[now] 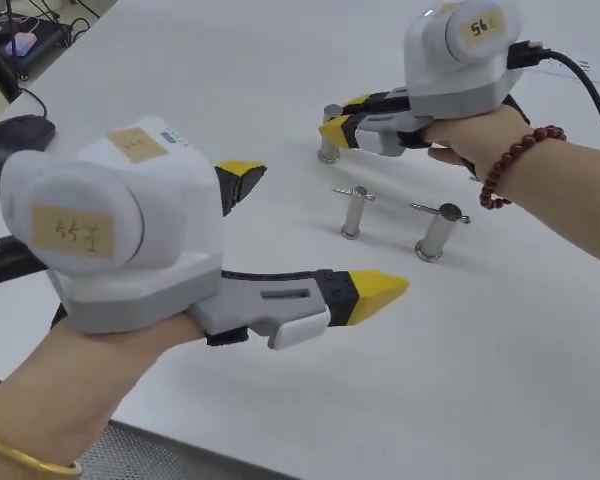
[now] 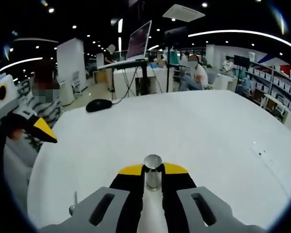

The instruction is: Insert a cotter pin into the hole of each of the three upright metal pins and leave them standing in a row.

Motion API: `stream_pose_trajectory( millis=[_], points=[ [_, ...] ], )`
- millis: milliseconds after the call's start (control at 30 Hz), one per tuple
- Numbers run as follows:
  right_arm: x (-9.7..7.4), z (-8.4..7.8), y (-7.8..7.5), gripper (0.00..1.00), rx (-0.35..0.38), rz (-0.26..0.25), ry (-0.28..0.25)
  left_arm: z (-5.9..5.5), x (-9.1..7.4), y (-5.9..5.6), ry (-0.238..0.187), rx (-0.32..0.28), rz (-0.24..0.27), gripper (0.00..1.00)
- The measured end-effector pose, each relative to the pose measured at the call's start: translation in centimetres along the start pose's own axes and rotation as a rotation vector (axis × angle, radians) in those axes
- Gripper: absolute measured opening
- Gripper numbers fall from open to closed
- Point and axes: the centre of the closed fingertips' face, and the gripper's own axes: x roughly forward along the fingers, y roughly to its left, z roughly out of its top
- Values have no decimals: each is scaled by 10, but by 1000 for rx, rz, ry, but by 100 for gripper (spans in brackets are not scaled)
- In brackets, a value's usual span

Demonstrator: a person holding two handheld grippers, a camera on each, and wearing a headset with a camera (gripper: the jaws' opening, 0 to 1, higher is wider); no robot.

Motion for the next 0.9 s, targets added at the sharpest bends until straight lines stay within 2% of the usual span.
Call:
stream_pose_trajectory(
  millis=[233, 433, 700, 900],
  points=[
    [-12, -4, -3, 13, 0, -8, 8, -1, 1, -1, 14, 3, -2, 94],
    [-31, -7, -8, 13, 2, -16, 14, -1, 2, -1, 14, 9, -3, 94],
    [-59, -21, -15, 13, 23, -43, 17, 1, 1, 0, 4, 25, -1, 94],
    [-81, -35, -17, 13, 31, -65, 24, 0, 1, -4, 3, 33, -14, 93]
  ],
)
